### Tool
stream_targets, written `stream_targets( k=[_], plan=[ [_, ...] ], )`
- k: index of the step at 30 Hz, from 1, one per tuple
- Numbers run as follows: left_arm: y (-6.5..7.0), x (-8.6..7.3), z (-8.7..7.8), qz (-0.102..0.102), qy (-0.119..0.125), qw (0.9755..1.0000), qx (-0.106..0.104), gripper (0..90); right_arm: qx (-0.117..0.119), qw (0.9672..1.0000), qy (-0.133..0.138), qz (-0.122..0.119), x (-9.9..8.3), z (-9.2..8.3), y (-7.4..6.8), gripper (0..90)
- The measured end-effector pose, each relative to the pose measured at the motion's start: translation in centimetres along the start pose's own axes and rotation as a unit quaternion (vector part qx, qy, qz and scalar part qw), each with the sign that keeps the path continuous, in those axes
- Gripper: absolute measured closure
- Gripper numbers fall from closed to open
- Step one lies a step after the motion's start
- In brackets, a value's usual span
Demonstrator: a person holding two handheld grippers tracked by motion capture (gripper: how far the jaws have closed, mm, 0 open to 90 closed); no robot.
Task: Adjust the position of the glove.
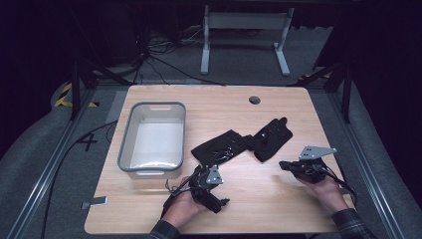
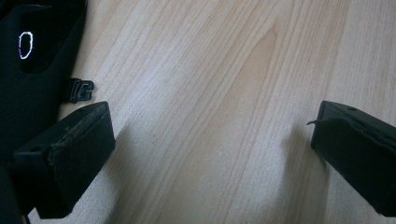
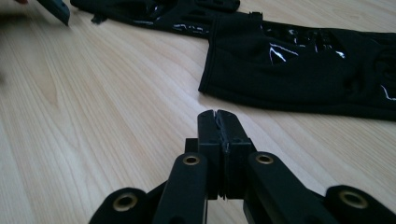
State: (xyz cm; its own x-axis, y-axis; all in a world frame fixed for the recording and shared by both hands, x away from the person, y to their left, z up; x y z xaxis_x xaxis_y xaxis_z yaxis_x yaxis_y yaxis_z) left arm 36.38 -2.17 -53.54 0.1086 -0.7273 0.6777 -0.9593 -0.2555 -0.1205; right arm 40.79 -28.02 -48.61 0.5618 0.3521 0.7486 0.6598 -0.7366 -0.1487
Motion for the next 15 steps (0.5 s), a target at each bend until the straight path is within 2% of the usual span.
stream_targets(
  k=[4, 8, 15],
  plan=[
    [0.0, 0.0, 0.0, 0.001, 0.0, 1.0, 0.0, 0.0, 0.003, 1.0, -0.004, -0.005, 0.7, 0.7, -0.1, 89.9],
    [0.0, 0.0, 0.0, 0.001, -0.001, 1.0, 0.0, 0.0, 0.012, 0.9999, 0.002, -0.004, 1.4, 1.3, -0.2, 89.9],
    [0.1, -0.1, -0.1, -0.001, -0.002, 1.0, -0.001, 0.0, 0.012, 0.9999, 0.002, -0.008, 2.3, 2.1, 0.0, 89.8]
  ],
)
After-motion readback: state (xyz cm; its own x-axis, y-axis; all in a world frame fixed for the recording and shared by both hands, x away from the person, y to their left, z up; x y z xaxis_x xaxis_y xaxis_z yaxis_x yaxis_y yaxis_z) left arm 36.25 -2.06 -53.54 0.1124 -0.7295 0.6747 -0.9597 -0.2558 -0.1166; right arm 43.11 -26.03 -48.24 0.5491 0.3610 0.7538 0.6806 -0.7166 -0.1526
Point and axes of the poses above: each handheld gripper's, and its own axes: z roughly forward along the jaws, x roughly out of its top, y roughly to its right, the point moved 8 cm from there along z, roughly forward along the jaws, and after that the axes turned 11 degrees about z, right-handed, at the moved point
